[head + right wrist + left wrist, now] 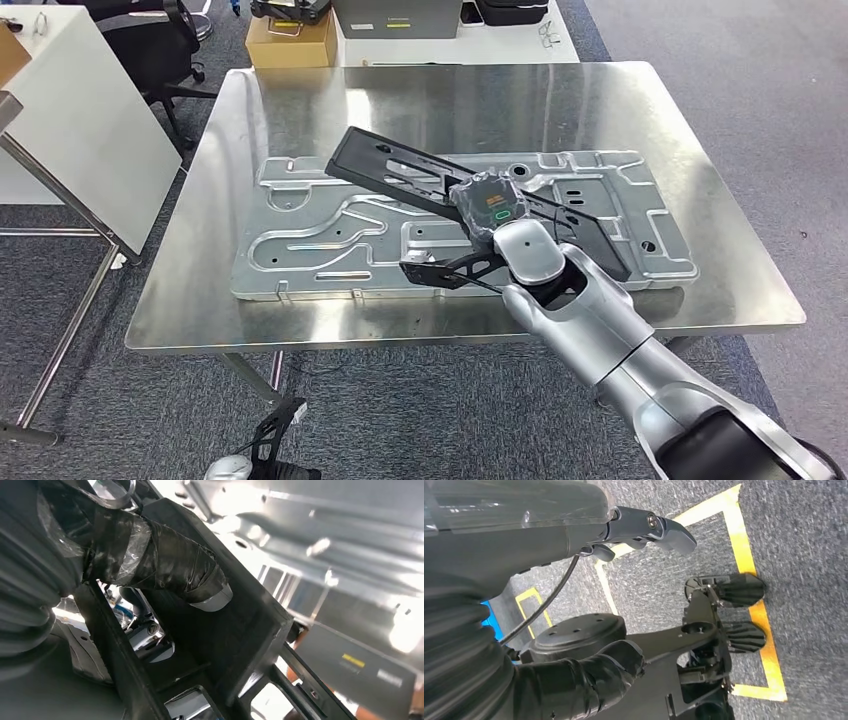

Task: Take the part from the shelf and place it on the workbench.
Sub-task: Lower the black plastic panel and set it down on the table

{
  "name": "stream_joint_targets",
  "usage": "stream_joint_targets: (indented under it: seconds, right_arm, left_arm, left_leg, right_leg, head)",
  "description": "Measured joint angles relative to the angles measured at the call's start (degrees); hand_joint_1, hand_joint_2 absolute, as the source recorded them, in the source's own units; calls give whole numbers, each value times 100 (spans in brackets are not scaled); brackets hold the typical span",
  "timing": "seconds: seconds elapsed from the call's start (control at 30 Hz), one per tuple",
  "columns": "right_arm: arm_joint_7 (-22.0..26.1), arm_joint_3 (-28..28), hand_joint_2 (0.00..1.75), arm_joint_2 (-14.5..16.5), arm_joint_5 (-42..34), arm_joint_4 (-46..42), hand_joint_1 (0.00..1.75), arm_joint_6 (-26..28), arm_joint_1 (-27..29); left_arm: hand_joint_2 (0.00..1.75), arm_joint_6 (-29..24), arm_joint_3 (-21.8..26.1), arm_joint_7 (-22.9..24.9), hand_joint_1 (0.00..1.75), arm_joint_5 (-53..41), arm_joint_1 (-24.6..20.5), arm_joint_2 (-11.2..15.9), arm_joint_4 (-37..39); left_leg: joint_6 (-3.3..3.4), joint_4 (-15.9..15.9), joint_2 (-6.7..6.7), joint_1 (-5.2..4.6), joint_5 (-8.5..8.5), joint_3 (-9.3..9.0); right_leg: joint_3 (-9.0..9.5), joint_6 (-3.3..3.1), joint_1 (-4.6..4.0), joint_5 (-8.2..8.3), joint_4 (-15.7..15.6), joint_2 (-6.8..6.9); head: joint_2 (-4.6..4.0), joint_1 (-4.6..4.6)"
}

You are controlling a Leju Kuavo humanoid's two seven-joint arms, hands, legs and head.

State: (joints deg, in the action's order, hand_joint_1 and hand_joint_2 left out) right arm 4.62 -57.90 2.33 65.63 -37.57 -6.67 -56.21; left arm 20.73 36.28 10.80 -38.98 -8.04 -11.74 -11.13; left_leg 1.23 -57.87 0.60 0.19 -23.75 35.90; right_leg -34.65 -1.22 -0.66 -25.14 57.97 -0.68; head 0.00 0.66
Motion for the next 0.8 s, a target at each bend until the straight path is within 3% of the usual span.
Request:
stream_joint_targets:
  seconds: [0.5,0.8]
  right_arm:
    - [44,-154,175,182,57,382,175,-46,-3]
    - [250,-600,175,211,219,616,175,-354,15]
  left_arm:
    - [175,23,0,5,0,28,-1,0,0]
    - [175,47,0,-20,0,55,-2,0,0]
  left_leg:
    - [-4,1,-2,12,-2,-4]
    - [-5,0,-3,12,-3,-7]
  right_leg:
    - [0,0,-5,-4,8,-1]
    - [0,0,-5,-5,7,-1]
  head:
    - [0,1]
    - [0,-1]
